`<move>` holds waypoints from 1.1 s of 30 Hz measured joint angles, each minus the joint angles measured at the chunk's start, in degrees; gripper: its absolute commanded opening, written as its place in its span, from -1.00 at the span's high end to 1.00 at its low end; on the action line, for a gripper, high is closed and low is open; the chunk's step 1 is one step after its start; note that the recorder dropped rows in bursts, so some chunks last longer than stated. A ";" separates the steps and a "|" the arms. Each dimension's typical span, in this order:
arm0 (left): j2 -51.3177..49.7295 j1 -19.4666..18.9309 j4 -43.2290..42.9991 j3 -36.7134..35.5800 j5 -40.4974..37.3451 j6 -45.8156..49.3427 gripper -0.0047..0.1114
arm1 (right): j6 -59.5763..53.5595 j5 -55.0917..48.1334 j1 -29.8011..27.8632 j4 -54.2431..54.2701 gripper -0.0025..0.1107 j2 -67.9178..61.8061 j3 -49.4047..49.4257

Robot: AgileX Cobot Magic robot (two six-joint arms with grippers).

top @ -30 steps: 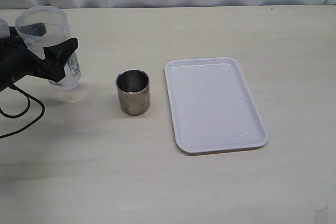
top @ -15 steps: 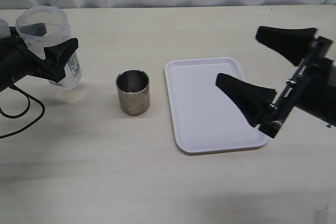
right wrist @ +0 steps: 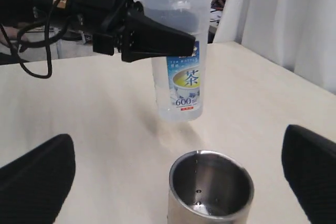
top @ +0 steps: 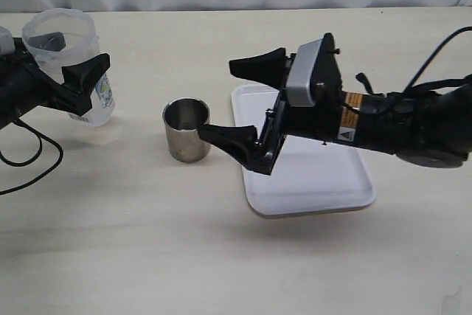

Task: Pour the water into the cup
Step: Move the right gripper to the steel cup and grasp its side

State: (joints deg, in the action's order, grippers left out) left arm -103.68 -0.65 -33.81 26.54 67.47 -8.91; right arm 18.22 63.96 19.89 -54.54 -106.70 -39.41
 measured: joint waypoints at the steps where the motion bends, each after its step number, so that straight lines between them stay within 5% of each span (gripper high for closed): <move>1: 0.00 0.00 -0.10 0.00 0.00 0.00 0.92 | -0.12 0.00 0.52 0.00 -0.97 -1.63 -1.12; 33: 0.00 0.00 -0.20 0.00 0.00 0.00 0.92 | -0.69 -0.22 1.59 -1.72 -0.97 -25.81 -22.27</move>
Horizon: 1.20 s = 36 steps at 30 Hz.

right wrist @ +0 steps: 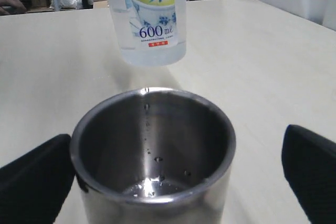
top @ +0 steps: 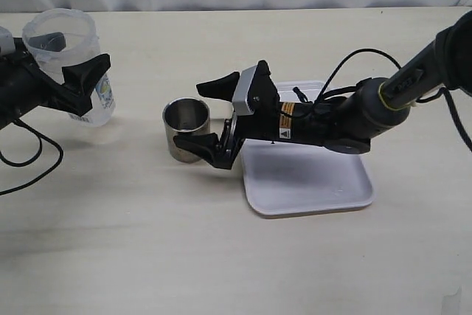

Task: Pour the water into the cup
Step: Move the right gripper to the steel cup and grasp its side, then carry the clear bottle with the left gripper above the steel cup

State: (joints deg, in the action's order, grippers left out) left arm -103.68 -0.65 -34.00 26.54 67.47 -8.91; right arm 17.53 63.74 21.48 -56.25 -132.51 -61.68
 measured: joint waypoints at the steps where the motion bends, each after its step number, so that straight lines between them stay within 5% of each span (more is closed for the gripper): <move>1: 0.00 0.00 0.00 0.00 0.00 0.00 0.92 | 0.00 0.00 0.00 0.00 -0.97 -0.37 -0.32; 31: 0.00 0.00 0.00 0.00 0.00 0.00 0.92 | -0.12 -6.23 4.60 7.30 -0.97 -5.27 -4.98; 36: 0.00 0.00 0.00 0.00 0.00 0.00 0.92 | -0.12 -6.23 4.60 7.30 -0.74 -5.27 -4.98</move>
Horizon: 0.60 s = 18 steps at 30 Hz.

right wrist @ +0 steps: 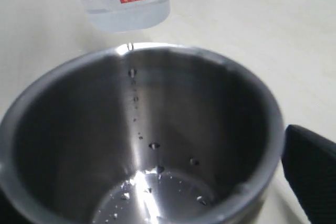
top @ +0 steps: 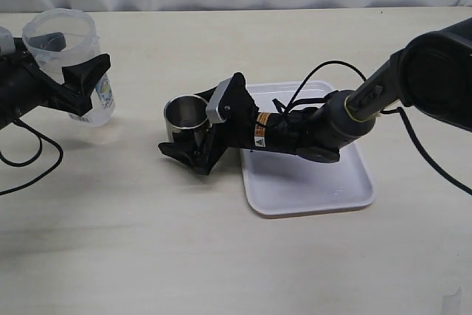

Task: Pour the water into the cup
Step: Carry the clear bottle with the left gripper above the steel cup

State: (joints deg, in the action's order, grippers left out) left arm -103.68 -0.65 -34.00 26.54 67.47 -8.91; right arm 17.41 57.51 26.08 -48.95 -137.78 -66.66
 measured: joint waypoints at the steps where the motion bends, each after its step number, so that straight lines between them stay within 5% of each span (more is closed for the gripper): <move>1: 0.00 0.00 0.00 0.00 0.00 0.00 0.92 | 0.00 0.00 0.00 0.00 -0.61 0.00 0.00; 5: 0.00 0.00 0.00 0.00 0.00 0.00 0.92 | -0.11 0.00 0.00 0.00 -0.19 0.00 0.00; 12: 0.00 0.00 0.00 0.00 0.00 0.00 0.92 | -0.11 -0.48 0.00 0.00 -0.12 0.00 -0.34; 14: 0.00 0.00 0.00 0.00 0.00 0.00 0.92 | -0.11 -0.48 0.00 0.00 0.25 0.00 -0.34; 16: 0.00 0.00 0.00 0.00 0.00 0.00 0.92 | -0.11 -0.58 0.00 0.00 0.82 0.00 -0.34; 18: 0.00 0.00 -0.30 0.00 0.00 0.00 0.92 | -0.11 -0.58 0.00 0.00 0.88 0.00 -0.34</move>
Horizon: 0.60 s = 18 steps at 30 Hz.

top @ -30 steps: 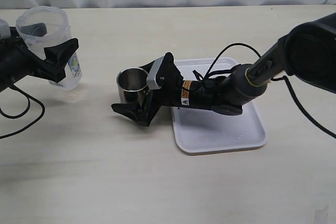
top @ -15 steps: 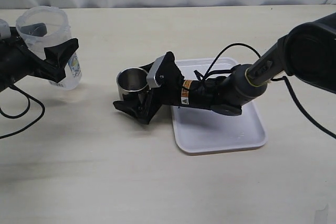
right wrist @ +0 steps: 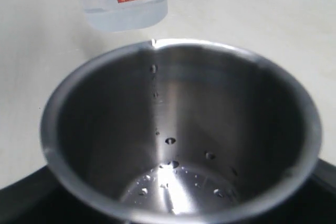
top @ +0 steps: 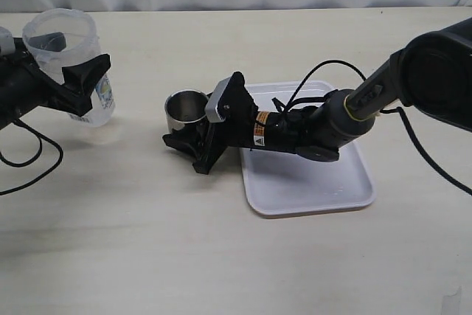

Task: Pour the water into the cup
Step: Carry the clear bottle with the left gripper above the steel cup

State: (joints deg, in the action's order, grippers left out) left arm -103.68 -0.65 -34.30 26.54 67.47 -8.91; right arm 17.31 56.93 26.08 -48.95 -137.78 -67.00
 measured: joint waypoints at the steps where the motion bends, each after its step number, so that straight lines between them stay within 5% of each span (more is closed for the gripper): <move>1: 0.00 0.00 -0.48 0.00 0.00 0.00 0.92 | 0.00 0.00 0.00 0.00 0.88 0.00 0.00; 8: 0.00 0.57 -4.75 1.58 -0.21 0.00 0.92 | 0.00 0.00 0.00 0.00 0.88 0.00 0.00; 18: 0.00 7.22 -7.52 9.78 -9.23 1.35 0.92 | 0.00 0.00 0.00 0.00 0.88 0.00 0.00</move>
State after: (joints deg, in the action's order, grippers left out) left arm -103.68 6.57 -41.83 36.33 58.25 -7.56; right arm 17.31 56.93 26.08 -48.95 -137.78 -67.00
